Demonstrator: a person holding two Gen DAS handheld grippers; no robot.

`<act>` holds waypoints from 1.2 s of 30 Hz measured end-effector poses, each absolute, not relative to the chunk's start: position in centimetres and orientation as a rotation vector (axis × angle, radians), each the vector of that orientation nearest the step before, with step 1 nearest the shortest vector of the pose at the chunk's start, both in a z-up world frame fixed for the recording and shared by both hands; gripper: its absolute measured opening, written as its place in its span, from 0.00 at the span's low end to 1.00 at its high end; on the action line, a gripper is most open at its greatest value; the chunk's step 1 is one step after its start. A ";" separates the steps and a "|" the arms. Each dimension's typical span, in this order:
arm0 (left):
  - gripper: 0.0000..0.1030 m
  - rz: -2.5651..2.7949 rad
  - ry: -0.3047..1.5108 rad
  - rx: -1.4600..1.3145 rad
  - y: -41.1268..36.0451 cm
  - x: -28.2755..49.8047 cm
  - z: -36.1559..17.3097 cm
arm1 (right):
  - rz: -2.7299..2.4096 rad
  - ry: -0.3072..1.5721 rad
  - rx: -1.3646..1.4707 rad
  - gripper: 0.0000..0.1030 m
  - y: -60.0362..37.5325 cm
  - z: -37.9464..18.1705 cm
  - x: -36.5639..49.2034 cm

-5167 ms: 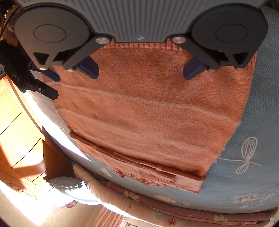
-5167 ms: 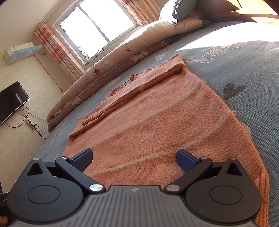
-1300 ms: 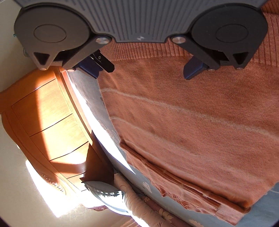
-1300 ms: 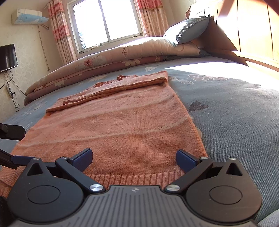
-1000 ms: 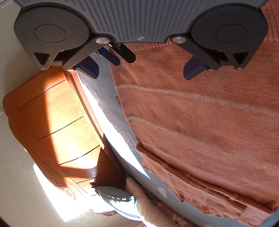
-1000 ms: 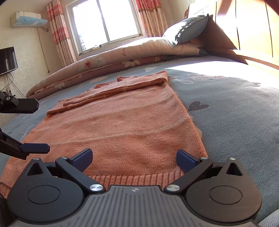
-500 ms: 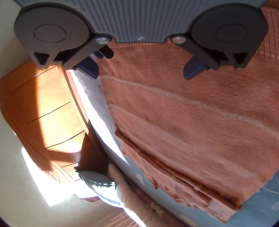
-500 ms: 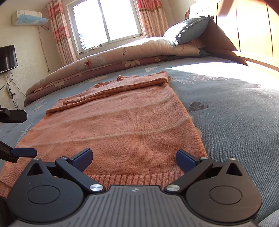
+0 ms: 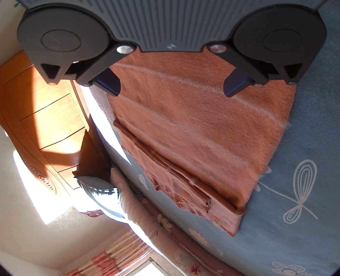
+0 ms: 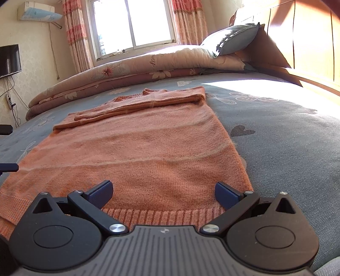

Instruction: Fold clothes

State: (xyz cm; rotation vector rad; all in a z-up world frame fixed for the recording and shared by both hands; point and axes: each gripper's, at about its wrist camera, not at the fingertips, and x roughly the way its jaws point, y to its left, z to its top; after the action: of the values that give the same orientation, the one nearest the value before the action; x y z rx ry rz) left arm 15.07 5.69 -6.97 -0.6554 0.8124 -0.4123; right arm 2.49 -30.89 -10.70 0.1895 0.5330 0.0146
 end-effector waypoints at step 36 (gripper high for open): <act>0.99 -0.347 0.833 -0.775 7.3 21.2 -7.9 | 0.012 0.525 0.196 1.00 -31.0 -10.8 2.9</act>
State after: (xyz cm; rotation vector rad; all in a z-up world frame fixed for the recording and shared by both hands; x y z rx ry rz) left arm 21.21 7.29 -7.92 -0.7749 0.8330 -0.3468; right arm 2.86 -31.04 -10.82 0.1961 0.5254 0.0120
